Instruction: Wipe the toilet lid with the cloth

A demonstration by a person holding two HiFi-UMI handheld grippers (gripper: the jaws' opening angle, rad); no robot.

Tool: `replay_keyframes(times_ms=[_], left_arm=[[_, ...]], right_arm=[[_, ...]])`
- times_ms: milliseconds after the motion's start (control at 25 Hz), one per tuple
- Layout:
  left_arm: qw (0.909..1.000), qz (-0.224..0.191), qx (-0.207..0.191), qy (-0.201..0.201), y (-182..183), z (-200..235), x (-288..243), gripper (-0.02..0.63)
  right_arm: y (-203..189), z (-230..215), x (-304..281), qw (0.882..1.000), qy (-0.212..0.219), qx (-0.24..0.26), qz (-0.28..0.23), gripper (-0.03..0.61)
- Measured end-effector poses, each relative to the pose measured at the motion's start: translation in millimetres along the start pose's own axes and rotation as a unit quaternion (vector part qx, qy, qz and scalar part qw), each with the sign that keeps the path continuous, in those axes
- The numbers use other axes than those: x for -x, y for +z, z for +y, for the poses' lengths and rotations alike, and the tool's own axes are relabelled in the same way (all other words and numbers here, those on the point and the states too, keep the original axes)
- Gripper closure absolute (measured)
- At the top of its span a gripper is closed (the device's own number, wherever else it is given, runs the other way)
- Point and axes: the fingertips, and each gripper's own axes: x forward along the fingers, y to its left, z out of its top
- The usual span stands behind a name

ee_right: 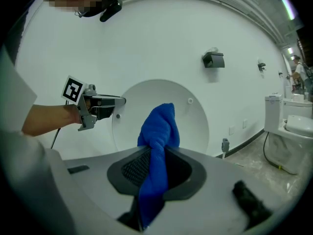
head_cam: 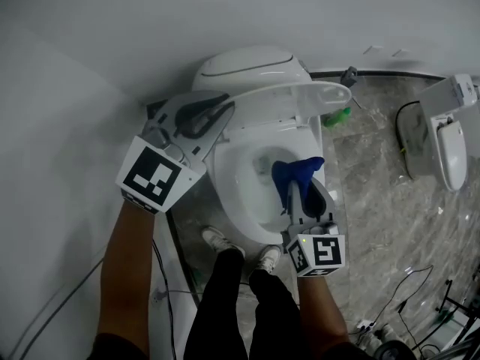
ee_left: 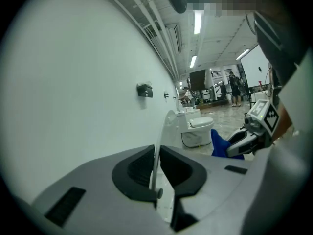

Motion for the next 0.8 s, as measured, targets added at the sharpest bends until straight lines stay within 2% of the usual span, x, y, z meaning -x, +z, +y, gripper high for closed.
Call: replay_keyframes(times_ms=[160, 400, 520, 720, 800], left_arm=[[0.9996, -0.004, 0.026, -0.010, -3, -35, 14, 0.566], [0.9990, 0.014, 0.037, -0.018, -19, -100, 35, 0.548], [0.9983, 0.026, 0.035, -0.038, -35, -138, 43, 0.537], [0.9930, 0.055, 0.065, -0.082, -63, -198, 54, 0.508], [0.9902, 0.074, 0.061, -0.101, -79, -223, 56, 0.495]], right_arm=[[-16, -20, 41, 1.000, 0.008, 0.008, 0.008, 0.511], [-35, -26, 106, 0.996, 0.048, 0.060, 0.037, 0.511], [-37, -25, 134, 0.995, 0.052, 0.072, 0.037, 0.511], [-31, -25, 178, 0.997, 0.045, 0.055, 0.028, 0.511], [-30, -26, 189, 0.997, 0.045, 0.054, 0.030, 0.511]])
